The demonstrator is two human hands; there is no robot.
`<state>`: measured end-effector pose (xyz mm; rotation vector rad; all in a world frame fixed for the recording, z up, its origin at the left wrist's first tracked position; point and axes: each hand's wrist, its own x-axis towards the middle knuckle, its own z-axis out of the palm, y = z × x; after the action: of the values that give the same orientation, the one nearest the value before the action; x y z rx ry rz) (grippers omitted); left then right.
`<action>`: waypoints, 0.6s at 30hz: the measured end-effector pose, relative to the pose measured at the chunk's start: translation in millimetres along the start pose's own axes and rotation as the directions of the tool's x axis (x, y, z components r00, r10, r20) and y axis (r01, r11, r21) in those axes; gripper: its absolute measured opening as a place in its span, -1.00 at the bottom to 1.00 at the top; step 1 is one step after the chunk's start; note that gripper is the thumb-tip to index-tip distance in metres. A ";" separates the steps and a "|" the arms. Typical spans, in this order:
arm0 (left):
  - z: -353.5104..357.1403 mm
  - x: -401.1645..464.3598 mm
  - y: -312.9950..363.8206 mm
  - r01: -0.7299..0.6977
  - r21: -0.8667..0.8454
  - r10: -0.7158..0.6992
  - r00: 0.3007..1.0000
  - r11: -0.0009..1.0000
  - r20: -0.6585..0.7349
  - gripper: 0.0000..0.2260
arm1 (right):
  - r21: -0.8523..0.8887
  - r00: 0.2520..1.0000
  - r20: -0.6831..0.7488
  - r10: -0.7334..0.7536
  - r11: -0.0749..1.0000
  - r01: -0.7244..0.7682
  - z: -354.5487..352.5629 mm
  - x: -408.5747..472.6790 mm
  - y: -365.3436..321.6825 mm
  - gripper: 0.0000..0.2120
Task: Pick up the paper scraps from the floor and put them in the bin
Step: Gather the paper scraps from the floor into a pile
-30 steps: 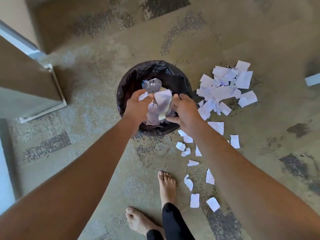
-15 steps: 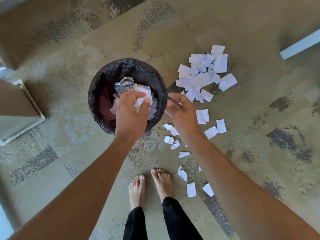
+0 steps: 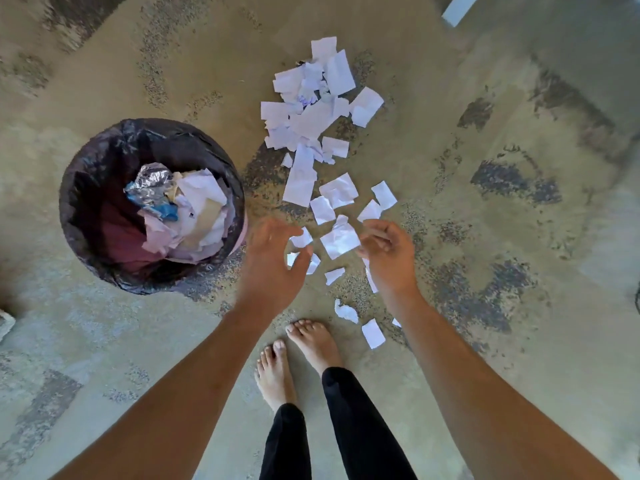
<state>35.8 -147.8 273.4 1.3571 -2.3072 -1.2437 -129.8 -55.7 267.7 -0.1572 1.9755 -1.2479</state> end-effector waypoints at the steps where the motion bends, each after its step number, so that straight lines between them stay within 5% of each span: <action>1: 5.9 -2.1 -2.0 -0.005 0.009 0.004 0.999 1.000 0.046 -0.75 | -0.004 0.999 -0.039 0.015 1.000 -0.015 -7.7 -2.5 9.5 -0.75; 9: 75.0 -27.1 -34.3 -0.016 0.140 -0.034 0.937 0.990 0.347 -0.53 | -0.083 0.959 -0.237 0.152 0.981 -0.176 -52.7 -32.8 116.2 -0.80; 13: 122.8 -43.5 -53.6 -0.005 0.236 -0.106 0.884 0.972 0.456 -0.44 | -0.122 0.909 -0.301 0.288 0.934 -0.337 -72.8 -45.4 180.1 -0.65; 18: 188.0 -40.3 -80.3 -0.093 0.355 -0.101 0.864 0.930 0.493 -0.45 | -0.319 0.906 -0.343 0.247 0.877 -0.359 -91.2 -38.7 254.3 -0.52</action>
<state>9.3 -27.9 105.0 1.2424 -3.0342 -1.3421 -91.1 157.9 102.3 0.1622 2.3737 -0.7063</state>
